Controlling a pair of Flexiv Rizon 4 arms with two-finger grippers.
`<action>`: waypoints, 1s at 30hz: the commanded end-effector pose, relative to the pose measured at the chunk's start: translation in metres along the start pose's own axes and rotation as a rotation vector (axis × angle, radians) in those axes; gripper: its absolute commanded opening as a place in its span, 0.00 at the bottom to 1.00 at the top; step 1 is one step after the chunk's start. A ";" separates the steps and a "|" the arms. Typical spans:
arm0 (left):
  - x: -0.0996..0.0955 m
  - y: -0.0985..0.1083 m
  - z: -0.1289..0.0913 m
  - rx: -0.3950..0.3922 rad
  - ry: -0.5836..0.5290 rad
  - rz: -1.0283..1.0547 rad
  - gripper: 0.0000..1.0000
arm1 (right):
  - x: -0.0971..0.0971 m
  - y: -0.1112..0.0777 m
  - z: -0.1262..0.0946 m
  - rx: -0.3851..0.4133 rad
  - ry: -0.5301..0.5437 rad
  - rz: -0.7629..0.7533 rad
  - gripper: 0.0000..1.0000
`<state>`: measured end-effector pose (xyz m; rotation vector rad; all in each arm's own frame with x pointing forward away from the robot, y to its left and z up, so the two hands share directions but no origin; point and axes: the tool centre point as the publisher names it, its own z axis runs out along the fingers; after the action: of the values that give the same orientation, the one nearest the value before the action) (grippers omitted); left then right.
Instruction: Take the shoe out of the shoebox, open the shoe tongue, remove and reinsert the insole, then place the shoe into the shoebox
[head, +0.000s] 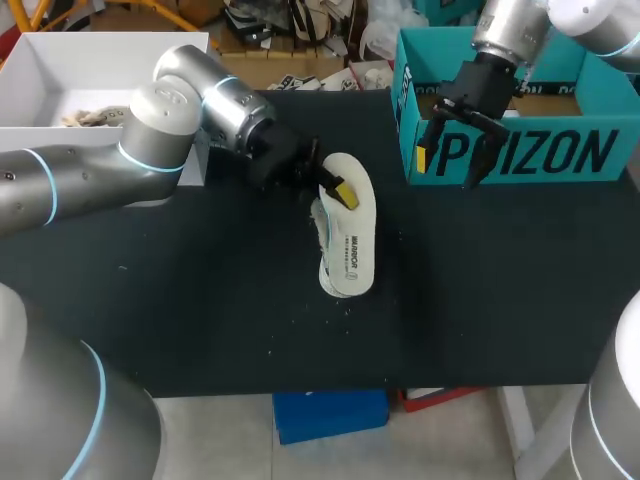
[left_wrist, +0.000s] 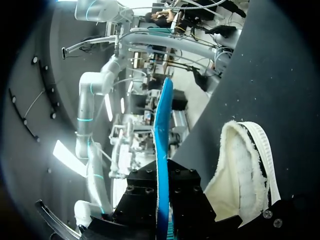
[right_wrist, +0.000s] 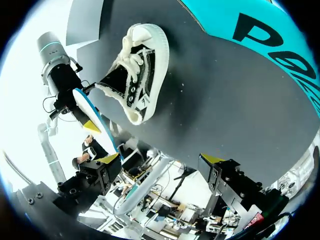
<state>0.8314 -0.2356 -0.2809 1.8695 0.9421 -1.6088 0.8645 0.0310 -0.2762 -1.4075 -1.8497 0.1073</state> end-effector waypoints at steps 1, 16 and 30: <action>0.001 0.003 0.002 0.002 0.003 0.000 0.00 | 0.001 0.003 -0.007 0.166 -0.008 0.003 1.00; 0.000 0.002 0.000 -0.001 0.006 -0.001 0.00 | 0.003 -0.001 -0.011 0.050 0.009 0.014 1.00; 0.000 0.002 0.001 -0.001 0.006 -0.005 0.00 | 0.004 -0.003 -0.011 0.041 0.006 0.036 1.00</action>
<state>0.8332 -0.2368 -0.2813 1.8714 0.9499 -1.6100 0.8711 0.0284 -0.2654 -1.4052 -1.8043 0.1658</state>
